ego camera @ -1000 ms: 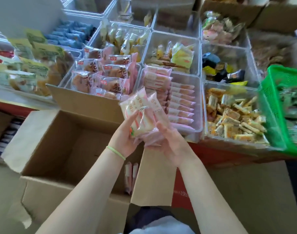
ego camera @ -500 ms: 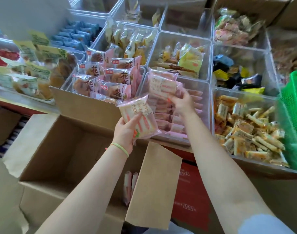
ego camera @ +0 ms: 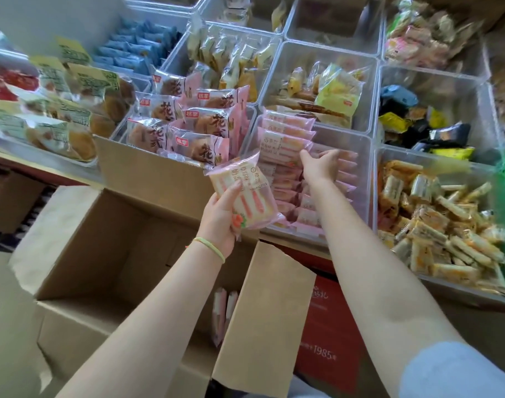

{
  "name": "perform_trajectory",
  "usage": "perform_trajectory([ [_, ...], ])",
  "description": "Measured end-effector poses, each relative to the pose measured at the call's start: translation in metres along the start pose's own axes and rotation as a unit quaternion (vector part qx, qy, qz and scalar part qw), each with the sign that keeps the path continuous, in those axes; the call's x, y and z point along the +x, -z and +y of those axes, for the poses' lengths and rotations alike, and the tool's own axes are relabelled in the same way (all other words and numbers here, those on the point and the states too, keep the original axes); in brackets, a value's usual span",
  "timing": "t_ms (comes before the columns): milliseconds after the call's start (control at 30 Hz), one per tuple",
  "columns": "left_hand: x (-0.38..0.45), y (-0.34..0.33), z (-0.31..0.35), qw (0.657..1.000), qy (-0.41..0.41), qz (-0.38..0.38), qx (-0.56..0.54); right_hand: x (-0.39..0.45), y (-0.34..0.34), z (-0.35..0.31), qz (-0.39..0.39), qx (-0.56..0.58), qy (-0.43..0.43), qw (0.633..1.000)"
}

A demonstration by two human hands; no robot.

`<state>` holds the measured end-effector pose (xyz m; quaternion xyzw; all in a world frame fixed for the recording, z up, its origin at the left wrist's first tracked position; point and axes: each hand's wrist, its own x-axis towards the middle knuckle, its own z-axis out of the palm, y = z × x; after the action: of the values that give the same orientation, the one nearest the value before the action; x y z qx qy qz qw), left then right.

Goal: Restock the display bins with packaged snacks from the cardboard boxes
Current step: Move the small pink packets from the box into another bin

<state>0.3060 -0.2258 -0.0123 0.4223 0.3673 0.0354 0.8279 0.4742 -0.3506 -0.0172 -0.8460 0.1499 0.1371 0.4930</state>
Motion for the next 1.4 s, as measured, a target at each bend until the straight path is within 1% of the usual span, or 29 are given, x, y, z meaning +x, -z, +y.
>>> perform_trajectory([
  [33, -0.001, -0.002, 0.001, 0.999, 0.013, -0.007, -0.037, -0.01, 0.005, -0.001, -0.014, 0.032, 0.011, 0.999],
  [67, -0.002, -0.004, 0.001, 0.996, 0.027, -0.014, -0.085, -0.019, 0.008, 0.002, -0.048, 0.078, 0.025, 0.996],
  [133, -0.003, -0.01, 0.001, 0.986, 0.047, -0.018, -0.157, -0.043, 0.017, 0.011, -0.148, 0.146, 0.043, 0.977],
  [167, -0.004, -0.014, 0.001, 0.986, 0.048, -0.017, -0.161, -0.055, 0.021, 0.018, -0.207, 0.148, 0.046, 0.966],
  [200, -0.006, -0.018, 0.0, 0.989, 0.044, -0.017, -0.142, -0.067, 0.022, 0.025, -0.253, 0.133, 0.044, 0.957],
  [233, -0.007, -0.02, -0.001, 0.993, 0.038, -0.017, -0.107, -0.079, 0.021, 0.03, -0.284, 0.113, 0.044, 0.951],
  [267, -0.009, -0.022, -0.001, 0.998, 0.027, -0.016, -0.061, -0.087, 0.018, 0.034, -0.293, 0.106, 0.04, 0.949],
  [300, -0.008, -0.022, -0.001, 1.0, 0.012, -0.011, -0.008, -0.092, 0.014, 0.036, -0.29, 0.118, 0.03, 0.949],
  [367, -0.007, -0.021, 0.001, 0.995, -0.021, 0.002, 0.101, -0.092, 0.011, 0.038, -0.266, 0.179, 0.01, 0.947],
  [433, -0.005, -0.019, 0.002, 0.985, -0.036, 0.021, 0.168, -0.083, 0.016, 0.039, -0.197, 0.238, 0.021, 0.951],
  [500, -0.008, -0.019, 0.004, 0.98, -0.038, 0.035, 0.192, -0.073, 0.029, 0.036, -0.115, 0.278, 0.046, 0.952],
  [567, -0.011, -0.016, 0.002, 0.98, -0.037, 0.029, 0.196, -0.057, 0.037, 0.032, -0.052, 0.23, 0.09, 0.968],
  [600, -0.013, -0.015, 0.001, 0.979, -0.037, 0.025, 0.198, -0.047, 0.037, 0.029, -0.041, 0.183, 0.111, 0.976],
  [667, -0.014, -0.013, 0.0, 0.979, -0.038, 0.02, 0.2, -0.028, 0.027, 0.02, -0.057, 0.08, 0.143, 0.985],
  [733, -0.015, -0.011, 0.001, 0.979, -0.039, 0.018, 0.2, -0.013, 0.01, 0.01, -0.059, -0.013, 0.151, 0.987],
  [800, -0.017, -0.009, 0.001, 0.979, -0.037, 0.011, 0.201, -0.008, -0.001, 0.006, -0.016, -0.046, 0.132, 0.99],
  [867, -0.019, -0.005, 0.001, 0.978, -0.036, 0.003, 0.205, -0.013, -0.006, 0.01, 0.011, -0.035, 0.124, 0.992],
  [967, -0.02, 0.003, -0.002, 0.977, -0.031, -0.007, 0.209, -0.028, -0.008, 0.029, -0.017, -0.012, 0.115, 0.993],
  [1067, -0.025, 0.01, -0.006, 0.974, -0.03, -0.027, 0.221, -0.064, 0.003, 0.041, -0.028, 0.02, 0.087, 0.996],
  [1133, -0.029, 0.019, -0.009, 0.97, -0.029, -0.044, 0.237, -0.095, 0.009, 0.048, -0.047, 0.029, 0.084, 0.995],
  [1200, -0.034, 0.036, -0.014, 0.963, -0.022, -0.036, 0.266, -0.126, 0.01, 0.058, -0.095, 0.028, 0.083, 0.992],
  [1267, -0.041, 0.058, -0.019, 0.949, -0.016, 0.001, 0.315, -0.156, 0.005, 0.067, -0.155, -0.007, 0.087, 0.984],
  [1333, -0.046, 0.084, -0.026, 0.931, -0.019, 0.044, 0.362, -0.178, -0.008, 0.074, -0.23, -0.067, 0.093, 0.966],
  [1400, -0.053, 0.114, -0.031, 0.92, -0.028, 0.076, 0.384, -0.192, -0.031, 0.08, -0.306, -0.111, 0.068, 0.943],
])
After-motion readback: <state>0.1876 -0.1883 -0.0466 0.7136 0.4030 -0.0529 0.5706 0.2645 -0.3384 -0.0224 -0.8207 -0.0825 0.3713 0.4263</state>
